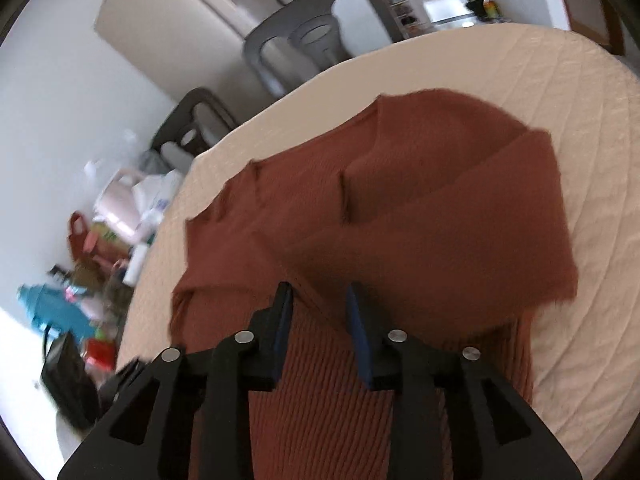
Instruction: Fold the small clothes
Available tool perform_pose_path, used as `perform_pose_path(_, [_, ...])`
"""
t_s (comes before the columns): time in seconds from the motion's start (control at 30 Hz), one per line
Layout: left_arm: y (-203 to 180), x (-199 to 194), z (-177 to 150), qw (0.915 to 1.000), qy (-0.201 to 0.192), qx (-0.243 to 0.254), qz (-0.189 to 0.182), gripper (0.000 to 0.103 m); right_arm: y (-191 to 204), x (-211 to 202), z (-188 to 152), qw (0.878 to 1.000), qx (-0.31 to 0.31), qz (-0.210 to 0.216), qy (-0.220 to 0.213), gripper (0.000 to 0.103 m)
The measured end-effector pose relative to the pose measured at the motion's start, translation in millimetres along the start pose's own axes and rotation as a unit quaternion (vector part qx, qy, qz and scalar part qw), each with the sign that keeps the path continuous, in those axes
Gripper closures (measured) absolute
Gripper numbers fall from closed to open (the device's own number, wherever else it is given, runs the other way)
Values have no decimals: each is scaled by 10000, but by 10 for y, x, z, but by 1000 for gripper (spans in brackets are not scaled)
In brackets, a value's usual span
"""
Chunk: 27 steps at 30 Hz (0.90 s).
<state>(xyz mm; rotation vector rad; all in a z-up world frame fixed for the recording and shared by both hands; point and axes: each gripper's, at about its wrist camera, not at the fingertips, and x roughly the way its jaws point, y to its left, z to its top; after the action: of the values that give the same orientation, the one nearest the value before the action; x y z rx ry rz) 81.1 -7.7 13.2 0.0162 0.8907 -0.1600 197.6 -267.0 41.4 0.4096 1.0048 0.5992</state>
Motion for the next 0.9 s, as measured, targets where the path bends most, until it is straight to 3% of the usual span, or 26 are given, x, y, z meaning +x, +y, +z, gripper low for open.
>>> perform_pose_path(0.1, [18, -23, 16, 9999, -13, -88, -126, 32, -69, -209, -70, 9996, -167, 155, -154, 65])
perform_pose_path(0.23, [82, -110, 213, 9918, 3, -646, -1099, 32, -249, -410, -108, 9983, 136, 230, -526, 65])
perform_pose_path(0.3, [21, -85, 406, 9907, -51, -704, -1162, 32, -365, -449, -80, 9968, 371, 33, -700, 65])
perform_pose_path(0.37, [-121, 16, 610, 9922, -138, -584, -1091, 32, -452, -448, -37, 9943, 601, 95, -875, 65])
perform_pose_path(0.43, [-251, 183, 764, 9917, -15, -565, -1153, 38, -507, -455, -25, 9916, 688, 177, -1078, 65])
perform_pose_path(0.5, [-406, 418, 863, 9900, 310, -497, -1282, 57, -524, -452, -45, 9911, 657, 268, -1126, 65])
perform_pose_path(0.57, [-511, 637, 888, 9890, 635, -456, -1252, 65, -562, -474, -67, 9914, 618, 271, -1126, 65])
perform_pose_path(0.63, [-600, 673, 905, 9926, 510, -323, -1055, 68, -611, -528, -102, 9913, 585, 230, -1155, 65])
perform_pose_path(0.67, [-621, 677, 915, 9925, 537, -318, -1054, 77, -630, -547, -111, 9913, 581, 219, -1164, 65])
perform_pose_path(0.7, [-632, 666, 926, 9914, 529, -345, -1144, 94, -644, -565, -122, 9912, 576, 215, -1172, 65])
perform_pose_path(0.77, [-658, 614, 960, 9884, 486, -359, -1390, 96, -657, -573, -127, 9909, 584, 196, -1200, 65])
perform_pose_path(0.9, [-681, 342, 1203, 9874, -163, -265, -1551, 96, -672, -630, -124, 9892, 566, 94, -1351, 65])
